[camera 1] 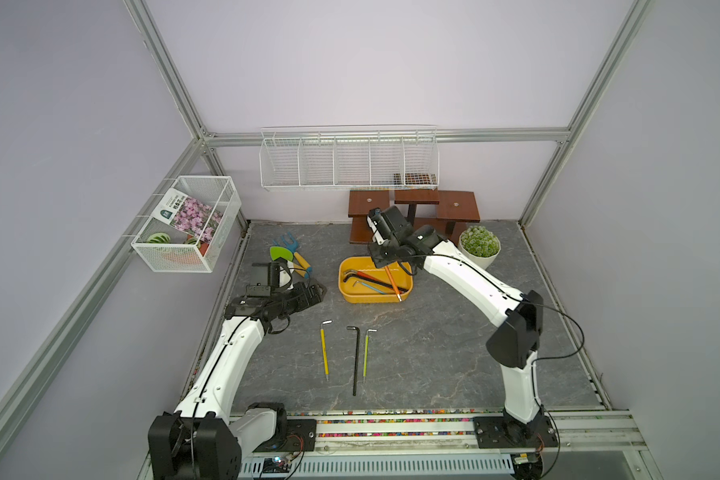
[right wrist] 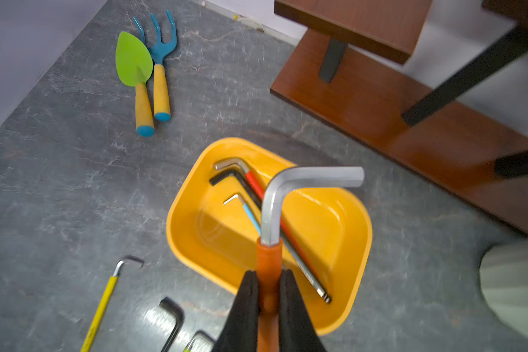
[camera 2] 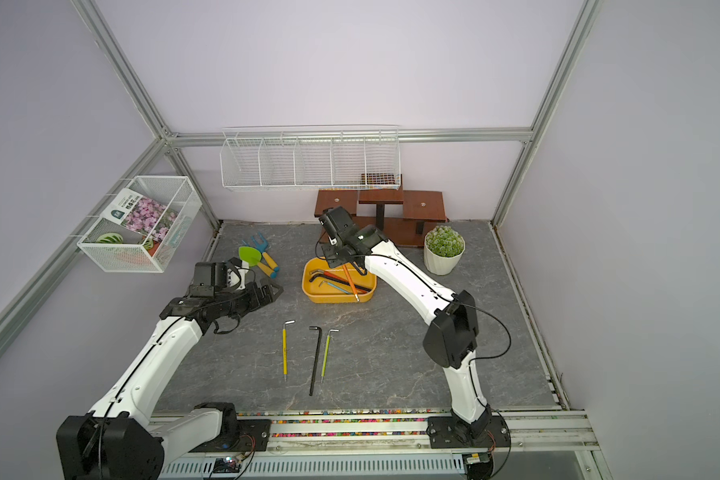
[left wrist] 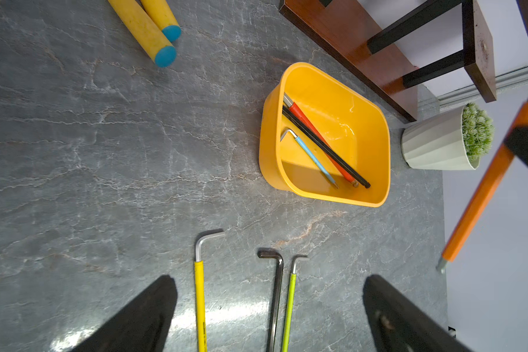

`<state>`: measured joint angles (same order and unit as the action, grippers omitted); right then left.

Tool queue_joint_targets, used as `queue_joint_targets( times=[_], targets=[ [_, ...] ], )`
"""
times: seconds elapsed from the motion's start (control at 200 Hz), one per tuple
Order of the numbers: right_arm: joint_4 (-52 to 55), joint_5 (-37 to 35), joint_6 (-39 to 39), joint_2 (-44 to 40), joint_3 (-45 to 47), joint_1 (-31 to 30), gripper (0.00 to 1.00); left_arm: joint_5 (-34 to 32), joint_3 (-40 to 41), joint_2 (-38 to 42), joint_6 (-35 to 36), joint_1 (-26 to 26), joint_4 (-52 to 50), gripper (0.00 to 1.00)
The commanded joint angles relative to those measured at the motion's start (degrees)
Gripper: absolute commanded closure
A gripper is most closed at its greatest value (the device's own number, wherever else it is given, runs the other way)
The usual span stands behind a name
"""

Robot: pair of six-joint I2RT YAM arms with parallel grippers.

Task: Put the hex key on the desktop into the storage box
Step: Pick up the Allen key from the center of the board, then place the Allen key in the storage box.

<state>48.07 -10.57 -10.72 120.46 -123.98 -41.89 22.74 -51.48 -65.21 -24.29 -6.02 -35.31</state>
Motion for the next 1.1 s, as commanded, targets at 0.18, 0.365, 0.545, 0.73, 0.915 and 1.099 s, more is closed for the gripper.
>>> queue_joint_targets(
  times=[0.18, 0.365, 0.545, 0.73, 0.915, 1.099],
  targets=[
    [2.85, 1.55, 21.96, 14.52, -13.72, 0.31, 1.0, -0.05, 0.18, 0.53, 0.95, -0.12, 0.15, 0.0],
    [-0.4, 0.45, 25.73, 17.32, -13.74, 1.14, 1.0, -0.07, 0.23, 0.5, 1.01, -0.13, 0.15, 0.0],
    [0.0, 3.74, 25.41, 19.11, -13.35, 1.27, 0.96, -0.02, 0.15, 0.34, 0.92, -0.13, 0.16, 0.0],
    [-0.79, 4.89, 24.11, 19.96, -11.77, 1.09, 0.88, -0.24, 0.17, 0.26, 0.96, -0.13, 0.15, 0.0],
    [-1.05, 7.07, 22.0, 19.17, -10.26, 0.93, 0.71, -0.51, 0.09, 0.09, 0.98, -0.08, 0.06, 0.0],
    [-2.33, 8.44, 19.59, 15.68, -6.36, 0.93, 0.64, -0.57, 0.11, 0.18, 1.07, -0.13, -0.02, 0.0]
  ],
)
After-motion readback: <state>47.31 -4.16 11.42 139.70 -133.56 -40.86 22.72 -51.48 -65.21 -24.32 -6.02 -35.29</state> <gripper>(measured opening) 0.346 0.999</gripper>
